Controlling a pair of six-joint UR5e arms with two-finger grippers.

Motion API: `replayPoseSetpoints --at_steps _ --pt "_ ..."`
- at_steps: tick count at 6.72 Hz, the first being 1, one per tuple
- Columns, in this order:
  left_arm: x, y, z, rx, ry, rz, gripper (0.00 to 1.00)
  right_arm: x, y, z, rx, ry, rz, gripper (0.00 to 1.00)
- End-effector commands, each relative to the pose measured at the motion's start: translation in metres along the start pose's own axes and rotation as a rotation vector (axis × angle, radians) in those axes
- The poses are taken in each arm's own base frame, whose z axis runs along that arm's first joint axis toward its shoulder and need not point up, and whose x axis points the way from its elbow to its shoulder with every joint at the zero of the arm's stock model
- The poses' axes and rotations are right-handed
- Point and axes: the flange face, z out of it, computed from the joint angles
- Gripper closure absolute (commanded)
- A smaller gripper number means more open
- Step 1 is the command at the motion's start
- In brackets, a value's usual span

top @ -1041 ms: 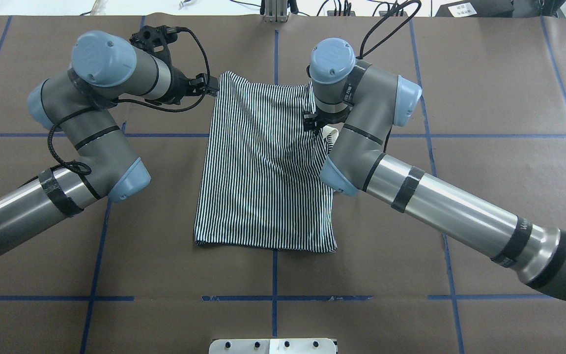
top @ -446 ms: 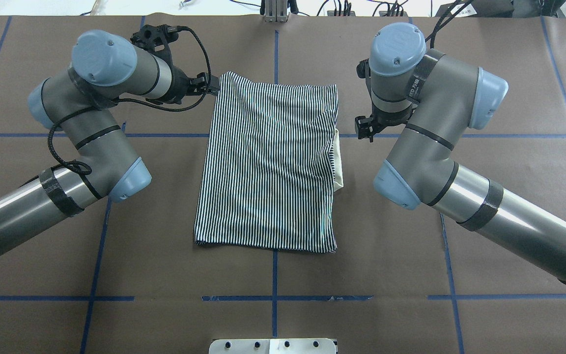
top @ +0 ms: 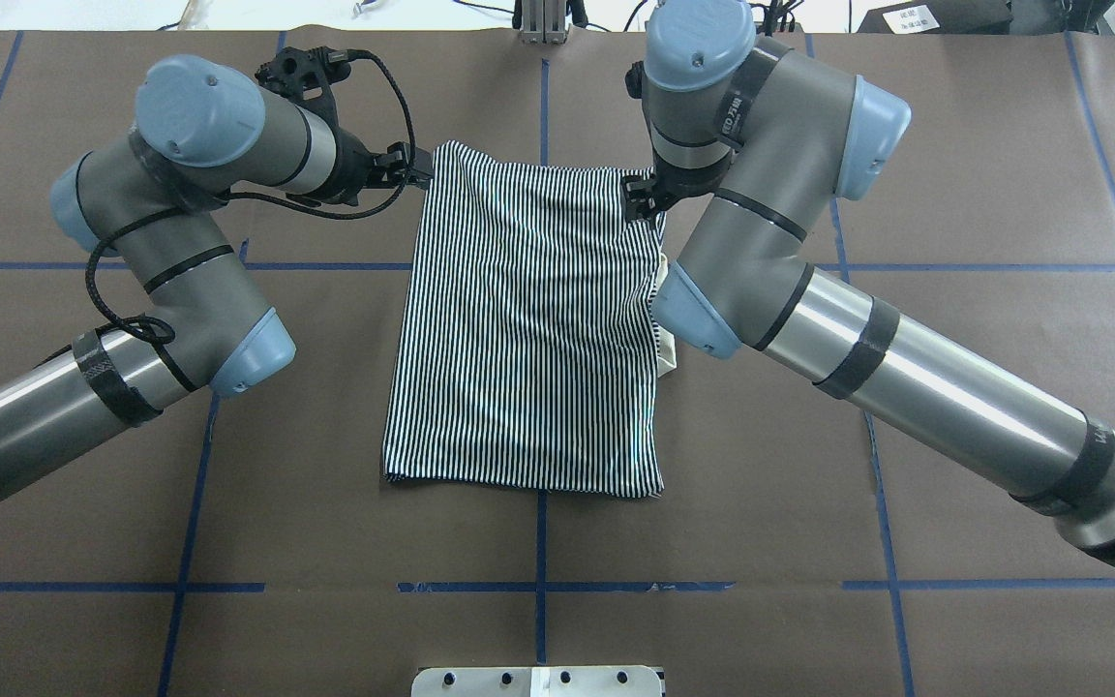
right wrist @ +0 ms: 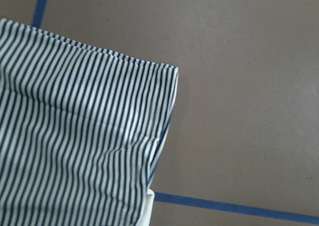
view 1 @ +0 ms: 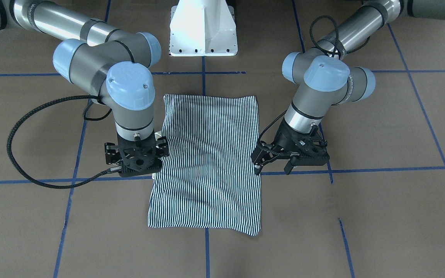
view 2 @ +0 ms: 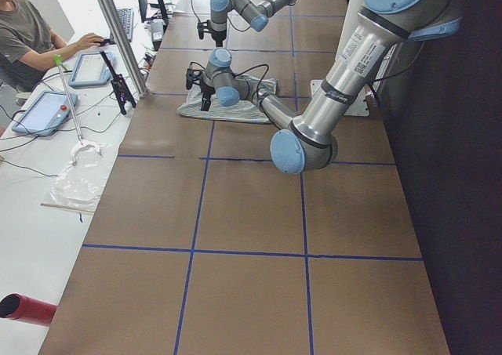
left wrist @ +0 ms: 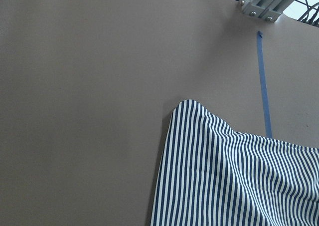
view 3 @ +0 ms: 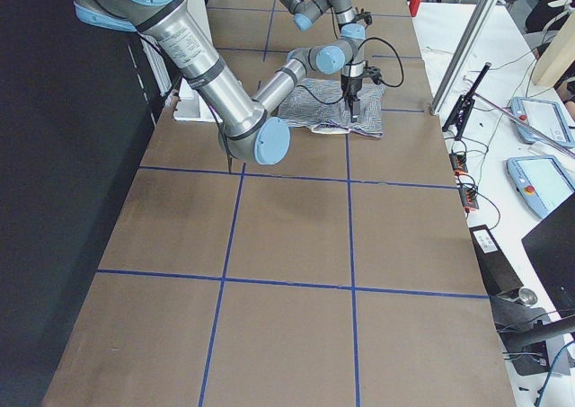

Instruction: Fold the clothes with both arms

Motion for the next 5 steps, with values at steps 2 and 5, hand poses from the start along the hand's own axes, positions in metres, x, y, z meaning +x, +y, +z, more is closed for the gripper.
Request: replayPoseSetpoints --at_steps 2,5 --pt "-0.066 0.061 -0.062 -0.149 0.052 -0.021 0.00 0.006 0.037 -0.022 -0.055 -0.185 0.106 0.00" --pt "-0.056 0.166 -0.051 -0.193 -0.022 -0.410 0.00 0.028 0.102 -0.048 -0.108 -0.291 0.202 0.00"
